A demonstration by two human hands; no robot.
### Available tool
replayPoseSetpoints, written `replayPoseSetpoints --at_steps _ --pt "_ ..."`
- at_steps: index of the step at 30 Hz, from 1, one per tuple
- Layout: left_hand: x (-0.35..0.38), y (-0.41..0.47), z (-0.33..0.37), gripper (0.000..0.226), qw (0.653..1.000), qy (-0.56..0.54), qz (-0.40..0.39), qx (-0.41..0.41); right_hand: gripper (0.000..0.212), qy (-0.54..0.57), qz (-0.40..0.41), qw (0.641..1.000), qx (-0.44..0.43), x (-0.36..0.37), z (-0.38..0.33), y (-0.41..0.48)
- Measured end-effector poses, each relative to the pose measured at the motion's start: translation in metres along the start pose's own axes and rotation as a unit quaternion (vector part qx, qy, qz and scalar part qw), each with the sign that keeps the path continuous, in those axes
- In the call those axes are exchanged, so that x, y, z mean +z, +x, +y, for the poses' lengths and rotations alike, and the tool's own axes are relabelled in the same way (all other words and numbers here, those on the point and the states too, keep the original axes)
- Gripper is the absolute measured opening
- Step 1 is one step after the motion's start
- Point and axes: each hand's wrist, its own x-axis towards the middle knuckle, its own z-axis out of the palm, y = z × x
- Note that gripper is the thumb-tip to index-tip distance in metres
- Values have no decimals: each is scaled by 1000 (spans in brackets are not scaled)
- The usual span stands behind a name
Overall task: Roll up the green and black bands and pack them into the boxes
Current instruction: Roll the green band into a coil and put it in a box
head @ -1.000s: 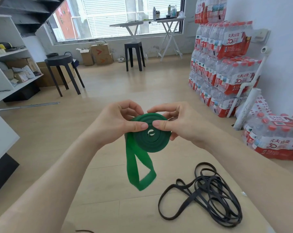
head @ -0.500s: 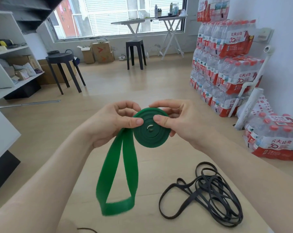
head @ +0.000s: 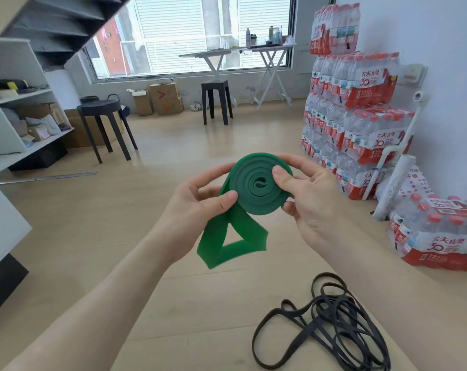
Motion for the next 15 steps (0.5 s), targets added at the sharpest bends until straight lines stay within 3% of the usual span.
replayPoseSetpoints --at_steps 4,9,13,15 --pt "13 1 0 37 997 -26 69 5 13 45 52 997 22 5 7 -3" --pt "24 1 -2 42 997 -39 68 -17 13 53 85 995 30 5 12 -7" --pt "18 3 0 29 993 -46 102 -31 18 41 12 996 81 3 20 -11" --pt "13 3 1 22 993 -39 107 -34 20 -38 -70 992 96 -9 12 -3"
